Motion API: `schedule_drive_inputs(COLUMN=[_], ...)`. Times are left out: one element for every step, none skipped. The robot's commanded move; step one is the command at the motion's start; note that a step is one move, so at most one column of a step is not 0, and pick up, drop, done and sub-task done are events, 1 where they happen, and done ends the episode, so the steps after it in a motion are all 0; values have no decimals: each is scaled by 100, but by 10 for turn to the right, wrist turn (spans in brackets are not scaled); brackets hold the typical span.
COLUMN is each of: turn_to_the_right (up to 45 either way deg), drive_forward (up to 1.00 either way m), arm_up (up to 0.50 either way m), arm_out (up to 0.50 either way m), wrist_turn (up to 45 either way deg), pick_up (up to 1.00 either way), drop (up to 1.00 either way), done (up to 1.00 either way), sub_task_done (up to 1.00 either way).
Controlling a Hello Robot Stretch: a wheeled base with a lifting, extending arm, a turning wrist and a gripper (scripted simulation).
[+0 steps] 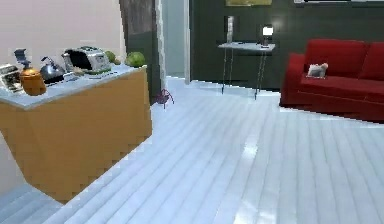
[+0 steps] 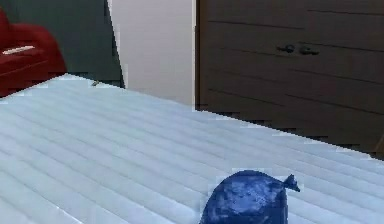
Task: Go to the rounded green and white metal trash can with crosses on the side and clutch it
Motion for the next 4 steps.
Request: schedule_drive_inputs(turn_to_the_right=[30,0,0,0], drive_forward=[0,100,100,100], arm_up=[0,0,0,0], arm_out=[0,0,0,0], wrist_turn=[0,0,0,0], pick_up=[0,0,0,0], drop=[0,0,0,0], done=[0,0,0,0], sub_task_done=[0,0,0,0])
